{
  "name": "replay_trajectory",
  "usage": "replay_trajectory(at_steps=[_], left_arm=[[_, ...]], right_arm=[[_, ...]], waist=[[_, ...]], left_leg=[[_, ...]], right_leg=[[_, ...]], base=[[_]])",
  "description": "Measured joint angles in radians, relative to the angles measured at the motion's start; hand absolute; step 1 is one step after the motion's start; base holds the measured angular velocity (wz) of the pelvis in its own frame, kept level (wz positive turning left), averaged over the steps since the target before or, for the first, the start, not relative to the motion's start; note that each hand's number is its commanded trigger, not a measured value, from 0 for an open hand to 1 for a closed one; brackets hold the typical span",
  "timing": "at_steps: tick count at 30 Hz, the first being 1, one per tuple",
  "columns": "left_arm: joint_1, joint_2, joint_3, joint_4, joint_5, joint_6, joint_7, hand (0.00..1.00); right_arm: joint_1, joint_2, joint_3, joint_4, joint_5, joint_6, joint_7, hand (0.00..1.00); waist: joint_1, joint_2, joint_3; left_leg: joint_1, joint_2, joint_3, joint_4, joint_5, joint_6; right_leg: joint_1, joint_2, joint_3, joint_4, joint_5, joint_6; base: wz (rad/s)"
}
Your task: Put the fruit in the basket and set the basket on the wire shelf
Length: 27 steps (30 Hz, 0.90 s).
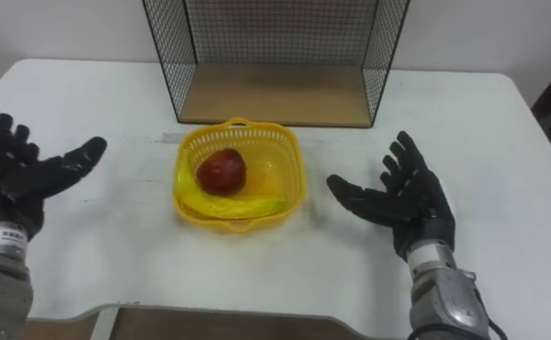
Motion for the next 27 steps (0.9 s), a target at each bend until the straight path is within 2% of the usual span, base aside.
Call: replay_trajectory(at_steps=[2, 8, 12, 16, 21, 27], left_arm=[[-0.004, -0.005, -0.004, 0.001, 0.000, 0.000, -0.043, 0.00], [-0.005, -0.012, -0.039, 0.002, 0.001, 0.012, -0.103, 0.00], [-0.005, -0.022, -0.065, 0.014, 0.001, 0.021, -0.146, 0.00], [-0.021, -0.052, -0.069, 0.049, 0.001, 0.022, -0.183, 0.00], [-0.037, -0.078, -0.080, 0.096, 0.001, 0.028, -0.200, 0.00], [-0.037, -0.087, -0.106, 0.129, 0.001, 0.033, -0.209, 0.00]], right_arm=[[0.000, 0.009, 0.001, 0.006, 0.022, 0.000, 0.007, 0.00], [-0.005, 0.011, 0.040, 0.010, 0.072, 0.001, 0.029, 0.00], [-0.035, 0.046, 0.046, 0.009, 0.085, 0.002, 0.059, 0.00], [-0.058, 0.069, 0.061, 0.007, 0.084, 0.001, 0.078, 0.00], [-0.069, 0.075, 0.077, 0.007, 0.084, 0.001, 0.104, 0.00], [-0.098, 0.076, 0.076, 0.007, 0.084, 0.001, 0.108, 0.00]], waist=[[-0.002, -0.001, 0.0005], [-0.007, -0.007, 0.0013], [-0.021, -0.014, -0.0002], [-0.025, -0.015, 0.0001], [-0.020, -0.015, 0.0004], [-0.021, -0.015, 0.0006]], left_leg=[[0.004, 0.001, 0.005, -0.001, 0.000, 0.000], [0.012, 0.003, 0.018, -0.004, 0.000, 0.000], [0.011, 0.006, 0.025, -0.003, 0.000, 0.000], [0.011, 0.007, 0.026, -0.003, 0.000, 0.000], [0.011, 0.008, 0.030, -0.005, 0.000, 0.000], [0.012, 0.009, 0.037, -0.005, 0.000, 0.000]], right_leg=[[0.000, 0.000, 0.002, 0.002, 0.000, 0.000], [0.000, 0.003, 0.018, 0.002, 0.001, -0.001], [-0.001, 0.006, 0.024, 0.002, 0.002, -0.003], [-0.002, 0.007, 0.024, 0.001, 0.002, -0.004], [-0.005, 0.008, 0.026, 0.002, 0.003, -0.004], [-0.007, 0.008, 0.027, 0.002, 0.003, -0.004]], base=[[-0.07], [-0.06], [-0.03], [0.00], [-0.01], [-0.01]])
